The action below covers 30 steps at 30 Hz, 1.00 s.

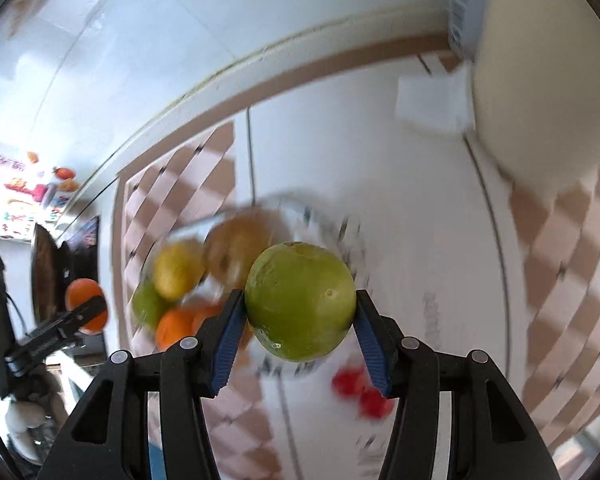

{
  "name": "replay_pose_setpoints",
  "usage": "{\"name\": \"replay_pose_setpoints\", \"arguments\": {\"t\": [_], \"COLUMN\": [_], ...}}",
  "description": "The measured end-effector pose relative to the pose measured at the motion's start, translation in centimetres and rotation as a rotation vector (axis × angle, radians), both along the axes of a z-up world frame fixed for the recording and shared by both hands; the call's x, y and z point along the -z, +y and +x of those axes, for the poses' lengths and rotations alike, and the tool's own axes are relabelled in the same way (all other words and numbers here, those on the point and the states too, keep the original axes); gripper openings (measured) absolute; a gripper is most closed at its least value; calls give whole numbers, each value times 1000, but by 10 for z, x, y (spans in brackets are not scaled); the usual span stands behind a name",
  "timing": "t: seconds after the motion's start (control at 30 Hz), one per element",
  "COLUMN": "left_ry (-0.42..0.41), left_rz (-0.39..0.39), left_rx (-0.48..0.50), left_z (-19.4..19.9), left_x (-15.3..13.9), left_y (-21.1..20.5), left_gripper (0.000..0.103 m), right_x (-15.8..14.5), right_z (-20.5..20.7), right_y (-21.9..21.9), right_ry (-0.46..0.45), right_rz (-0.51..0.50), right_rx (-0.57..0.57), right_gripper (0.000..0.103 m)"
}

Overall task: Organize fruits
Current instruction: 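Lower the orange and green apple onto the plate, opening both tools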

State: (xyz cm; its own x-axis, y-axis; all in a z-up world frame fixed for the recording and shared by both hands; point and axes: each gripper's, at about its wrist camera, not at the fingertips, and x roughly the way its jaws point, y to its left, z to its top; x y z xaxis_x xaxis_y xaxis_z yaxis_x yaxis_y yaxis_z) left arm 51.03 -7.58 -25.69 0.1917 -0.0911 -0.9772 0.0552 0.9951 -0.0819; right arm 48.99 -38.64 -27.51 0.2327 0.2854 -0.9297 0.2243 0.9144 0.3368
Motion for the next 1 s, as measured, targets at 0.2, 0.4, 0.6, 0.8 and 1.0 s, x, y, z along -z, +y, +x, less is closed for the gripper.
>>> {"name": "replay_pose_setpoints", "arguments": {"t": [0.2,0.4,0.6,0.8,1.0], "left_ry": [114,204,208,261,272], "left_rz": [8,-2,-11,-46,-123], "left_rx": [37,57,53,39,-2], "left_z": [51,58,54,62,66], "left_x": [32,57,59,70,69], "left_y": [-17,-26,-23,-16,-2], "left_gripper": [62,62,63,64,81], "right_x": [15,33,41,42,28], "right_z": [53,57,50,51,49], "right_y": [-1,26,38,36,31], "right_ry": [22,54,105,131,123], "right_rz": [-60,-106,-78,-66,-66], "right_rx": [-64,-164,-209,-190,-163], "right_gripper": [57,57,57,68,76]}}
